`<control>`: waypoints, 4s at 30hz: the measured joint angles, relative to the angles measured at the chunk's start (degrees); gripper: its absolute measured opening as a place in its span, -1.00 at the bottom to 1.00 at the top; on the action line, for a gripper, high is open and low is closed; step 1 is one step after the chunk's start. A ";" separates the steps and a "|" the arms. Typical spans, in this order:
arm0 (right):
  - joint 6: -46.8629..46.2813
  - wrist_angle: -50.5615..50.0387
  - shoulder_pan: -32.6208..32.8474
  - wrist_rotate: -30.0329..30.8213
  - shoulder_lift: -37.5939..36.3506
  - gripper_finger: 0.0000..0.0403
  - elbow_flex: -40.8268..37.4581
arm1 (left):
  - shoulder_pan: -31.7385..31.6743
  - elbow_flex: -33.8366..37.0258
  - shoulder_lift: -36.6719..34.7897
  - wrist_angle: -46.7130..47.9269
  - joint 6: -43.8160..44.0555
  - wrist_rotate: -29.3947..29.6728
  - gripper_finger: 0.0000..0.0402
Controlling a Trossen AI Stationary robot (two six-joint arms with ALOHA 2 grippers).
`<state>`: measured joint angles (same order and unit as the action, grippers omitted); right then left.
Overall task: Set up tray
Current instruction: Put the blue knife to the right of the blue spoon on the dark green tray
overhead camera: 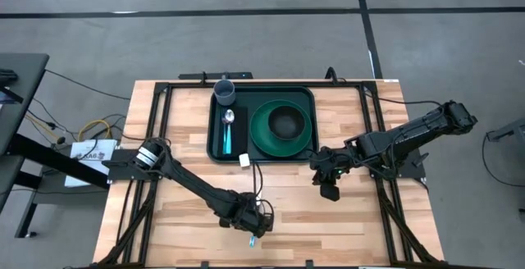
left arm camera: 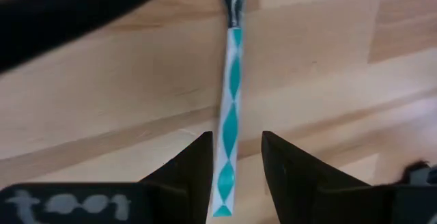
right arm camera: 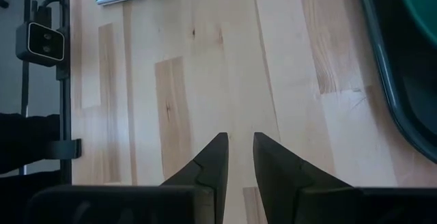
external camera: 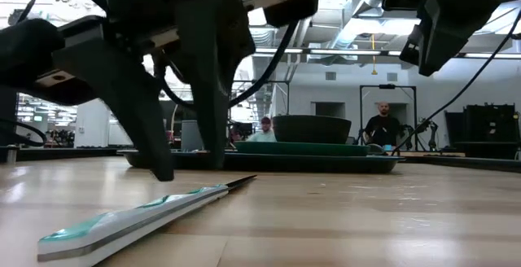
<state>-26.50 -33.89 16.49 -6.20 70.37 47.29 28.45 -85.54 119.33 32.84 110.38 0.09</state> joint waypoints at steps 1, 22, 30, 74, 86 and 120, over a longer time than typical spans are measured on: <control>0.00 0.00 0.00 0.00 0.01 -0.68 0.00 | -0.05 0.00 -0.02 -0.14 -0.25 0.38 -0.44; 0.09 0.09 0.00 0.02 0.01 -0.68 0.00 | -1.78 -2.04 6.01 -5.00 -7.84 -5.87 -0.44; 0.09 0.05 -0.02 0.02 0.01 -0.68 0.00 | -2.05 -7.17 7.30 4.84 -8.99 -3.25 -0.47; 1.68 0.03 -0.01 0.02 0.00 -0.68 0.00 | -6.00 -6.81 -6.23 25.88 -5.69 10.95 -0.97; 1.64 -0.01 0.00 0.02 0.00 -0.68 0.00 | -23.98 -6.86 -14.83 38.29 -21.09 14.27 -0.97; 2.56 -2.43 -0.02 0.11 0.00 -0.68 0.00 | -47.01 7.72 -14.12 20.54 -39.38 0.60 -0.97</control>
<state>-23.94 -36.32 16.47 -6.09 70.37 47.29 -18.56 -77.82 105.21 53.38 71.00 0.69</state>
